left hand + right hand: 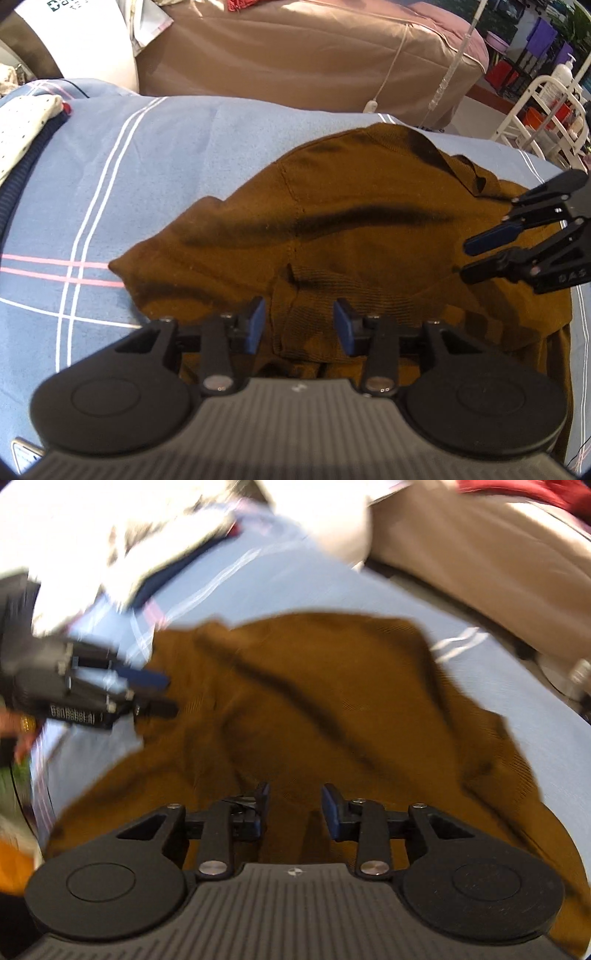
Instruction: Fold small clothes
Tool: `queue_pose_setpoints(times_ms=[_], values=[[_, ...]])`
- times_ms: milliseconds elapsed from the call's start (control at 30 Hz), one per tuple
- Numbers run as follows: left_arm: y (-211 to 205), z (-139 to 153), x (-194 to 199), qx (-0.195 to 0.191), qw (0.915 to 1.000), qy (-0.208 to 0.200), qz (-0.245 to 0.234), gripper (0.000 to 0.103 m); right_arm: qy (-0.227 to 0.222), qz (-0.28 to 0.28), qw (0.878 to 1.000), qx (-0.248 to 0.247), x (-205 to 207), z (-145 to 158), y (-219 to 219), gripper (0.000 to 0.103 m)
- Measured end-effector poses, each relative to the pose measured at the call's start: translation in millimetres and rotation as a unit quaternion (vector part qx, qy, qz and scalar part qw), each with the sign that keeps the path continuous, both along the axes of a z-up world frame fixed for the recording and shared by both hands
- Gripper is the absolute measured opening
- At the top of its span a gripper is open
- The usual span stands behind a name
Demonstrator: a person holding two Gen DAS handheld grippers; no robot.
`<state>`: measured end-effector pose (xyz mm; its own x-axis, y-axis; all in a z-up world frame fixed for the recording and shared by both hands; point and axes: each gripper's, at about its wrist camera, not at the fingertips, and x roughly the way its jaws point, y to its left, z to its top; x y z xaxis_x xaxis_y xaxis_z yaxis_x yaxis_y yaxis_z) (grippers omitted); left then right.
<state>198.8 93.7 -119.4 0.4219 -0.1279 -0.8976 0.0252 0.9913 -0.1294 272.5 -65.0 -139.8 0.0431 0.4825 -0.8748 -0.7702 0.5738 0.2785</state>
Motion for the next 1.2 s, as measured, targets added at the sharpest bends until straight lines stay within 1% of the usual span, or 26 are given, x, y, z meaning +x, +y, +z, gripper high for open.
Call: queue_pose_setpoints(times_ms=[33, 100, 200, 233, 367, 467, 500, 533, 567, 600, 633, 700, 833, 933, 1067, 1200], values=[[-2, -3, 1, 0.002, 1.0, 0.005, -0.006, 0.035, -0.002, 0.015, 1.0, -0.013, -1, -4, 6, 0.053], [-3, -4, 1, 0.001, 0.9999, 0.006, -0.01, 0.035, -0.003, 0.035, 0.999, -0.025, -5, -8, 10, 0.053], [0, 15, -5, -0.029, 0.9991, -0.03, -0.001, 0.036, -0.002, 0.034, 0.999, -0.028, -7, -9, 12, 0.053], [0, 16, -4, -0.032, 0.999, -0.029, -0.005, 0.036, -0.002, 0.031, 0.999, -0.028, -7, -9, 11, 0.053], [-2, 3, 8, -0.02, 0.9995, 0.004, -0.024, 0.034, -0.002, 0.021, 0.999, -0.03, -7, -11, 12, 0.053], [-1, -7, 8, -0.017, 0.9991, 0.018, -0.034, 0.031, 0.003, 0.016, 1.0, -0.021, -7, -10, 10, 0.053], [-1, -11, 8, -0.022, 0.9988, 0.026, -0.036, 0.028, 0.003, 0.018, 1.0, -0.021, -8, -10, 10, 0.053], [0, -15, 7, -0.029, 0.9983, 0.032, -0.038, 0.022, 0.003, 0.021, 1.0, -0.023, -8, -11, 10, 0.053], [1, -18, 5, -0.031, 0.9981, 0.035, -0.041, 0.018, 0.003, 0.021, 0.999, -0.024, -8, -12, 10, 0.053], [1, -19, 4, -0.03, 0.9978, 0.036, -0.047, 0.011, 0.001, 0.021, 0.999, -0.026, -8, -12, 10, 0.053], [1, -20, 3, -0.03, 0.9976, 0.037, -0.051, 0.007, -0.001, 0.02, 0.999, -0.028, -8, -13, 10, 0.053], [1, -20, 3, -0.03, 0.9976, 0.036, -0.052, 0.003, 0.0, 0.02, 0.999, -0.028, -7, -15, 10, 0.053], [4, -10, -6, -0.026, 0.9989, 0.014, -0.036, 0.002, -0.002, 0.019, 0.999, -0.029, -7, -13, 11, 0.053], [9, 0, -23, -0.014, 0.9993, 0.0, -0.034, 0.002, 0.0, 0.031, 0.999, -0.026, -9, -10, 14, 0.053], [18, 5, -47, -0.026, 0.9994, 0.003, -0.023, 0.002, -0.006, 0.058, 0.998, -0.03, -11, -7, 20, 0.053], [18, -1, -68, -0.026, 0.9993, 0.019, -0.019, 0.002, -0.016, 0.082, 0.996, -0.023, -14, -2, 27, 0.053]])
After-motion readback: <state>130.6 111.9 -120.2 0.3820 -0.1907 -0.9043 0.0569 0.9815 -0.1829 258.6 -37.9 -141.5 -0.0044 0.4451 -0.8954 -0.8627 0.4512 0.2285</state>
